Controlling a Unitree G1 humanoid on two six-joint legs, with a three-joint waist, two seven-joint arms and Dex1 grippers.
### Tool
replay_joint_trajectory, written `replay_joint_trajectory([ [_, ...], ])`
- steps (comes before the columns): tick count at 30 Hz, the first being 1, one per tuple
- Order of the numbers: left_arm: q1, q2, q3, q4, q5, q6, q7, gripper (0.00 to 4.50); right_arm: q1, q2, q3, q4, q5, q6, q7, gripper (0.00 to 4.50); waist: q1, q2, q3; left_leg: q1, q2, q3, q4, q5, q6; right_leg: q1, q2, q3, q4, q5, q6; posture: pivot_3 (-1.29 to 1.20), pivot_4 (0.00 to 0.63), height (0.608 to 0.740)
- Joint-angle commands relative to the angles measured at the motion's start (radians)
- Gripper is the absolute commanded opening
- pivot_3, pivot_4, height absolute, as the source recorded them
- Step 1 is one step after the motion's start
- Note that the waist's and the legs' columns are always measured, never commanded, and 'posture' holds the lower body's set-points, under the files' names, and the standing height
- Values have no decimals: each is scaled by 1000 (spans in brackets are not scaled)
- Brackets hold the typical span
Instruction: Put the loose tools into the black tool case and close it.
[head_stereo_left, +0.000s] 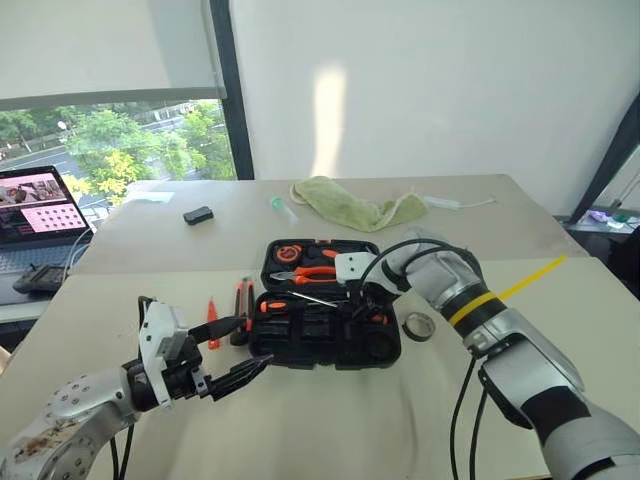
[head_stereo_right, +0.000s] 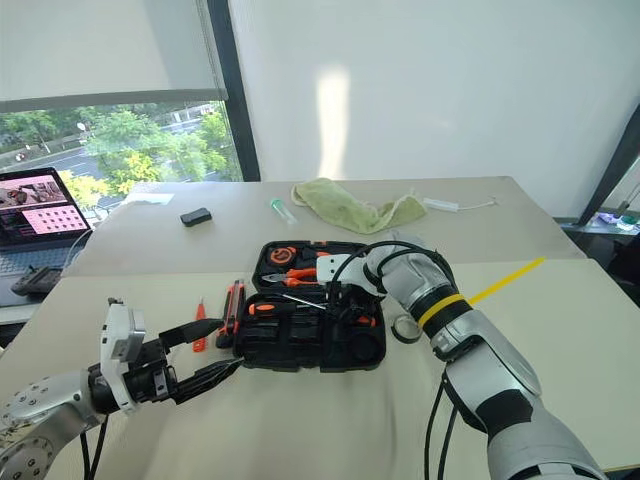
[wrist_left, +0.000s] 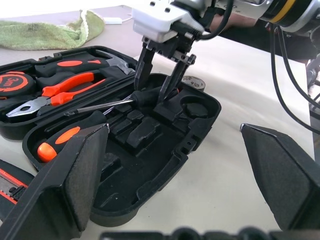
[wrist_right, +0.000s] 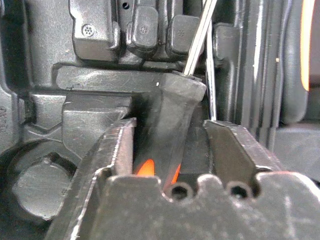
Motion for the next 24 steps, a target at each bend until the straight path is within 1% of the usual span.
replay_joint_trajectory([
  [1,-25,12,3,-38,-30,14,22,4500,45,-25,-82,-201,109,51,52,3289,4,0,0,-1,0,0,-2,0,-1,-1,0,0,0,0,-1,0,150,740],
  [3,-28,12,-1,-34,-29,14,24,4500,79,-48,-126,-276,140,63,30,3289,6,0,0,-1,1,0,-4,1,-1,-2,1,0,0,-1,-1,0,150,740],
  [6,-34,12,-12,-24,-25,9,24,4500,131,-80,-197,-396,206,131,7,2532,17,0,0,-4,1,0,-4,1,-1,-3,1,-2,-2,-1,-1,0,150,740],
  [7,-35,12,-14,-20,-25,7,22,4500,145,-88,-210,-424,219,144,-3,2152,21,0,0,-4,1,0,-4,1,-1,-3,1,-2,-2,-1,-1,0,150,740],
  [8,-36,12,-15,-13,-22,3,18,4500,161,-92,-224,-453,229,179,-22,1900,28,0,0,-4,0,0,-3,0,0,-3,1,-2,-3,-1,-1,0,150,740],
  [9,-37,12,-16,-3,-18,-2,11,4500,177,-89,-240,-484,240,228,-50,1453,31,0,0,-4,0,0,-3,0,0,-2,1,-2,-3,-1,-1,0,150,740],
  [13,-31,13,-14,34,-1,-26,-23,4500,239,-61,-292,-600,292,367,-153,145,35,0,1,-3,-1,0,-3,0,1,-1,3,-3,-3,-1,-1,0,150,740],
  [14,-27,14,-12,42,2,-33,-33,4500,258,-50,-303,-627,303,395,-185,25,35,0,1,-3,-1,0,-3,0,1,-2,3,-2,-3,-1,-1,0,150,740],
  [17,-4,14,-3,63,19,-59,-68,4500,346,2,-343,-686,315,432,-325,25,35,0,0,-3,0,0,-3,0,1,-2,4,-2,-3,-1,-1,0,150,740],
  [22,18,18,9,66,27,-74,-87,4500,454,53,-377,-732,296,417,-513,25,34,0,1,-4,-1,0,-3,0,1,-2,5,-2,-3,-1,-1,0,150,740],
  [24,18,21,10,54,23,-65,-80,4500,483,57,-359,-725,272,402,-574,25,35,0,1,-4,-1,0,-3,1,1,-2,5,-2,-3,-1,-1,0,150,740],
])
